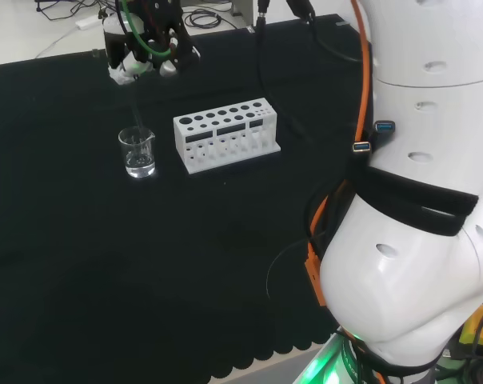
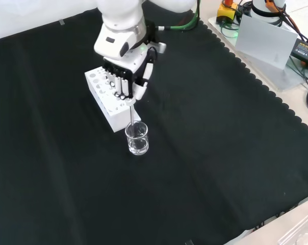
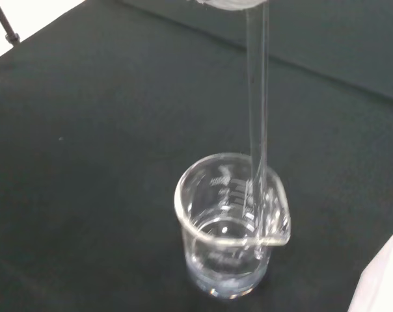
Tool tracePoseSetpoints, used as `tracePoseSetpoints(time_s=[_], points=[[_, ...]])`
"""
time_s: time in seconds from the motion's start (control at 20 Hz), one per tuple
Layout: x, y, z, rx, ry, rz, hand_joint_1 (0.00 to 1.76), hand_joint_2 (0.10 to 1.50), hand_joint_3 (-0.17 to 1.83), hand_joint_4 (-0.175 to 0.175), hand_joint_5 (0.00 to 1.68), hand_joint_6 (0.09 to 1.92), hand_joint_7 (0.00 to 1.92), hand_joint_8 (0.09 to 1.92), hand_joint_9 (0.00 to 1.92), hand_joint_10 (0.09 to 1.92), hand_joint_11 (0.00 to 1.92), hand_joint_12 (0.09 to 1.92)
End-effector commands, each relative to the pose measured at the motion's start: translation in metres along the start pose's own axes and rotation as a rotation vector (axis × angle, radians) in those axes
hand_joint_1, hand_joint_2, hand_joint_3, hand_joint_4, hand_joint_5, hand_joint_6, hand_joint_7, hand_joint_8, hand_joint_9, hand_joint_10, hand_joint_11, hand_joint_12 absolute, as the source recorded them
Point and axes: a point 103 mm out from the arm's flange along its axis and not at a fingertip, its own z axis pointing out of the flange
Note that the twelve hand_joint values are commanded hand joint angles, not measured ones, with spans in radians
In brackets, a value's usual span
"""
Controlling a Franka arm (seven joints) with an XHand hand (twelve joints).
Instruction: Stir in the beaker to the left of the white test tube rack with the glass rod.
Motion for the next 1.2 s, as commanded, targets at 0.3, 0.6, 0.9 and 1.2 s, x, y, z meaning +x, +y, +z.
tracePoseSetpoints(time_s=[0.3, 0.6, 0.9, 1.2], points=[[0.042, -0.019, -0.002, -0.018, 0.004, -0.039, 1.31, 1.11, -0.17, -0.175, 1.38, 0.09, 1.16, 1.03, 1.53, 0.93, 1.57, 0.66], [0.043, -0.023, -0.008, -0.024, -0.018, -0.042, 1.31, 1.11, -0.17, -0.175, 1.38, 0.09, 1.16, 1.03, 1.53, 0.93, 1.57, 0.66], [0.045, -0.025, -0.011, -0.017, -0.053, -0.022, 1.31, 1.11, -0.17, -0.175, 1.38, 0.09, 1.16, 1.03, 1.53, 0.93, 1.57, 0.66], [0.054, -0.024, -0.011, -0.012, -0.073, -0.026, 1.31, 1.11, -0.17, -0.175, 1.38, 0.09, 1.16, 1.03, 1.53, 0.93, 1.57, 0.66]])
